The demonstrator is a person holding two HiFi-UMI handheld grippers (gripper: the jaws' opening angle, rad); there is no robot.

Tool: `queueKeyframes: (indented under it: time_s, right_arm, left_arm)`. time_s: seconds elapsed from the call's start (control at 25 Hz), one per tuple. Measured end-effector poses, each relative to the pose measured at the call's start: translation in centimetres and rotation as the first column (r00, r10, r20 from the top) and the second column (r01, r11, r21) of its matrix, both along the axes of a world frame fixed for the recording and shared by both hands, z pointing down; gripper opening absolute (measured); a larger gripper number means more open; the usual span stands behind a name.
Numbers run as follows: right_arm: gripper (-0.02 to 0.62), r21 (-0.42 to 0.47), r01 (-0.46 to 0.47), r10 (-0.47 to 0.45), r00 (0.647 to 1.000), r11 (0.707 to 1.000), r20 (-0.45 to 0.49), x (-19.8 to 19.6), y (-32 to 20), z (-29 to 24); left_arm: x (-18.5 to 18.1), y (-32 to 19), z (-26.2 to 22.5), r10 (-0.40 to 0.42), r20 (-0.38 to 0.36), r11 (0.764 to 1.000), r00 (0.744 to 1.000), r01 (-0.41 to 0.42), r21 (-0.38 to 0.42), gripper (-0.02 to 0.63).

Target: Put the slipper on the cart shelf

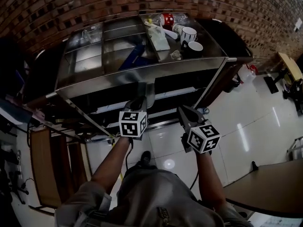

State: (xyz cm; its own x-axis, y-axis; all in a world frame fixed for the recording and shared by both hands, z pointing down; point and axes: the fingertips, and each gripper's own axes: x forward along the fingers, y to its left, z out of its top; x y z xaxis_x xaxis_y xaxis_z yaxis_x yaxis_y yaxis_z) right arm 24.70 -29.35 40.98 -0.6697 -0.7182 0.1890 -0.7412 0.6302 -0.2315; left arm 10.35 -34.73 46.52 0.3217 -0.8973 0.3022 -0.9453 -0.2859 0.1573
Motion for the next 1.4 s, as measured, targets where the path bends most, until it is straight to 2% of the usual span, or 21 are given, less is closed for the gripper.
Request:
queueKeyframes:
  time_s: [0.2,0.36,0.6,1.08,1.4]
  right_arm:
    - [0.000,0.023,0.082,-0.083,0.996,0.996,0.029,-1.6,1.9,-0.6]
    - [0.000,0.040,0.112,-0.114,0.992,0.993,0.056,-2.6,3.0,-1.7]
    - [0.000,0.087,0.142,-0.148,0.987,0.986,0.063,-5.3,5.0,-3.7]
    - [0.000,0.113,0.122,-0.128,0.991,0.986,0.047,-11.3,9.6,-5.1]
    - [0.000,0.109,0.113,-0.118,0.992,0.988,0.034,-12.8,11.1,-4.8]
  left_arm:
    - [1.2,4.7,-4.1,0.048,-0.024,0.997,0.999,-0.047,0.058,0.008]
    - [1.9,7.3,-6.5,0.084,-0.024,0.994,0.996,-0.082,0.077,0.008]
    - [0.8,10.2,-9.3,0.115,-0.033,0.986,0.993,-0.110,0.128,0.008]
    - [-4.9,14.9,-9.1,0.141,-0.040,0.984,0.989,-0.136,0.116,0.008]
    - [-5.9,16.3,-8.5,0.165,-0.052,0.982,0.985,-0.159,0.099,0.008]
